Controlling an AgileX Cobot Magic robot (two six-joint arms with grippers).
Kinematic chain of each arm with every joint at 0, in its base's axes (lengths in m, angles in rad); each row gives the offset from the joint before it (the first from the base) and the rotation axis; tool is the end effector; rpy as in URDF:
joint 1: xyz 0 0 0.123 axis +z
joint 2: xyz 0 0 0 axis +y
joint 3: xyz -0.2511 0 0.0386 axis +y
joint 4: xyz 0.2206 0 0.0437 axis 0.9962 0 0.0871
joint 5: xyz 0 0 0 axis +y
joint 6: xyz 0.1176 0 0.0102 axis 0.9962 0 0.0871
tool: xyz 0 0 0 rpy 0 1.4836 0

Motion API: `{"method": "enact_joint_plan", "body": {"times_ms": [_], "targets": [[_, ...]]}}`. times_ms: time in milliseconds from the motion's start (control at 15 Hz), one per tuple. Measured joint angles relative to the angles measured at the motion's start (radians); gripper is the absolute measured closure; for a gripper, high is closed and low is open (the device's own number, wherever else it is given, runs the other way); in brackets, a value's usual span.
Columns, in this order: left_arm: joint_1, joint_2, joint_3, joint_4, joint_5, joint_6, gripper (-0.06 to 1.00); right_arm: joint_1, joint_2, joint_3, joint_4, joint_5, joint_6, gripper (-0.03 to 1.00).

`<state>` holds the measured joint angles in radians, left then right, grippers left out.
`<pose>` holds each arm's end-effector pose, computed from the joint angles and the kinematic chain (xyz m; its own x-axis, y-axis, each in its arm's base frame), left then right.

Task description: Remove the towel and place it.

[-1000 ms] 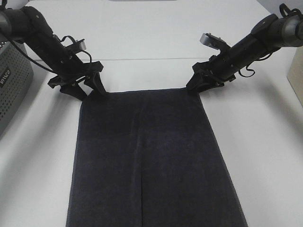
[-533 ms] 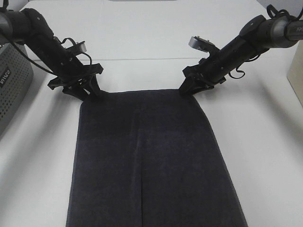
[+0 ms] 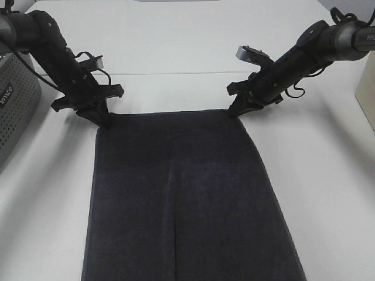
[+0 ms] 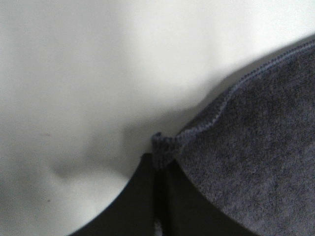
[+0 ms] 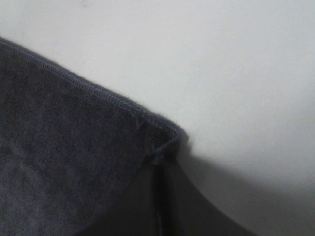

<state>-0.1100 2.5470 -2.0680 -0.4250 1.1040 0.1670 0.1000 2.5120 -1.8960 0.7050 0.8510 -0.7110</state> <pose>0.4503 -0.0935 0.0597 -0.9919 0.0778 -0.1007 0.1099 0.9227 -0.3695 0.4559 0.1036 0.0502 -0.8754 -0.2620 -0.4062 -0.4250 0.8175 0.3886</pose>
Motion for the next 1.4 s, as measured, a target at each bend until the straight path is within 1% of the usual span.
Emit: {"method": "enact_joint_plan", "body": {"times_ms": [133,333,467,600,800,1000,1133,1267,1400], "targets": [[-0.001,0.0,0.0,0.0,-0.012,0.0,0.94,0.0,0.0,0.0,0.0,-0.005,0.002,0.96],[-0.001,-0.001,-0.005,0.003,-0.11,0.005,0.94,0.0,0.0,0.0,-0.004,-0.066,0.002,0.96],[-0.012,0.009,-0.038,0.022,-0.133,0.051,0.94,0.0,-0.01,0.0,-0.062,-0.102,0.002,0.96],[-0.032,0.022,-0.068,0.038,-0.186,0.086,0.94,0.0,-0.011,0.0,-0.071,-0.124,0.002,0.96],[-0.068,0.028,-0.071,0.074,-0.281,0.094,0.94,-0.004,-0.011,0.0,-0.069,-0.217,0.002,0.96],[-0.077,0.03,-0.071,0.078,-0.401,0.089,0.94,-0.018,-0.006,0.0,-0.072,-0.33,-0.002,0.96],[-0.079,0.03,-0.071,0.078,-0.47,0.08,0.94,-0.021,-0.003,0.001,-0.057,-0.394,-0.033,0.96],[-0.082,0.03,-0.071,0.077,-0.539,0.079,0.94,-0.021,-0.003,0.005,-0.023,-0.474,-0.086,0.96],[-0.085,0.03,-0.071,0.077,-0.622,0.079,0.94,-0.021,-0.003,0.005,0.04,-0.546,-0.133,0.96]]}}
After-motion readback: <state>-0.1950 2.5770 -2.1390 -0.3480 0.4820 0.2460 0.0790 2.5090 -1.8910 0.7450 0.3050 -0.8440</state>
